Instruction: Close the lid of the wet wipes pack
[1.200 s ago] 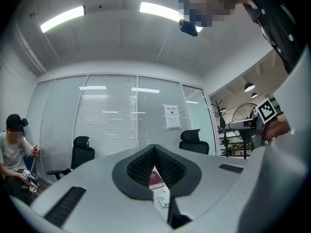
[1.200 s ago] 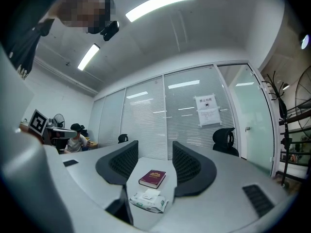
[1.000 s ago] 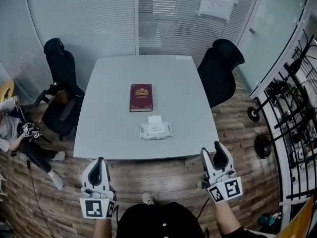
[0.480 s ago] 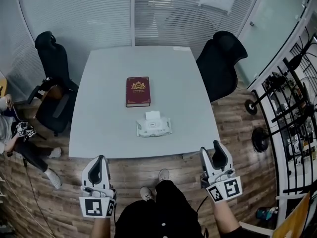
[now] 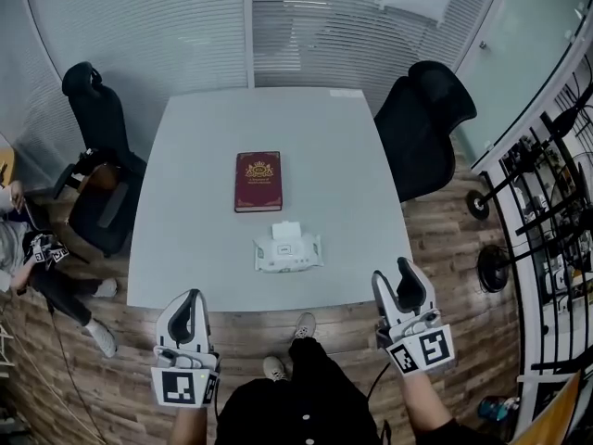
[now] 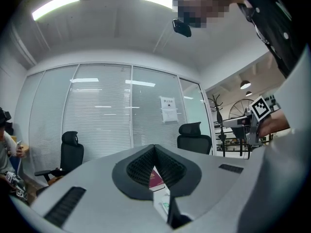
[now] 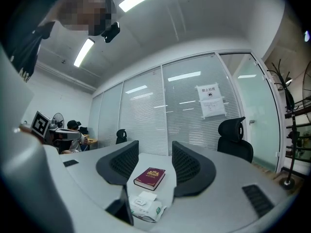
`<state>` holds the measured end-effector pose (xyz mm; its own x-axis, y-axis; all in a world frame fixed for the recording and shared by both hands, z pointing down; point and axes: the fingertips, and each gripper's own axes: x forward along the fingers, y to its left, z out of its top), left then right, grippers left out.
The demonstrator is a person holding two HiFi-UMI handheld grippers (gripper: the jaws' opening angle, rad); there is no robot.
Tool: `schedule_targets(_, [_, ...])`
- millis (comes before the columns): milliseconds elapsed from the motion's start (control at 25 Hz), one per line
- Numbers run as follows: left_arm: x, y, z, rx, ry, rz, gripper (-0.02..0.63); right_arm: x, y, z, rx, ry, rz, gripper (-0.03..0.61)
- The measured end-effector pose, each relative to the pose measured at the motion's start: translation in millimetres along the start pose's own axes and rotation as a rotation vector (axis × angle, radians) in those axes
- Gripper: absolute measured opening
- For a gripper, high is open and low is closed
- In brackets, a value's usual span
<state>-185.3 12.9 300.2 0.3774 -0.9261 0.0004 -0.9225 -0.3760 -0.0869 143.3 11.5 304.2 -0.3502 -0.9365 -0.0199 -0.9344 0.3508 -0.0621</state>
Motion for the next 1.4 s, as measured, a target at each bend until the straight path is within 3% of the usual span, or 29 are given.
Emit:
schedule_targets(640, [92, 3, 10, 0.026, -0.016, 0.050, 0.015, 85, -63, 1, 0.016, -0.016, 0.058, 0.230])
schedule_targets(920, [119, -3, 17, 0.024, -0.011, 0.079, 0.015, 118, -84, 0, 0.039, 0.008, 0.125, 0.230])
schedule_targets(1160, [121, -6, 2, -0.006, 0.051, 0.106, 0.015, 142, -82, -23, 0.076, 0.076, 0.221, 0.230])
schedule_targets(1400, [118, 4, -10, 0.000, 0.083, 0.081, 0.015, 169, -73, -71, 0.165, 0.193, 0.292, 0.230])
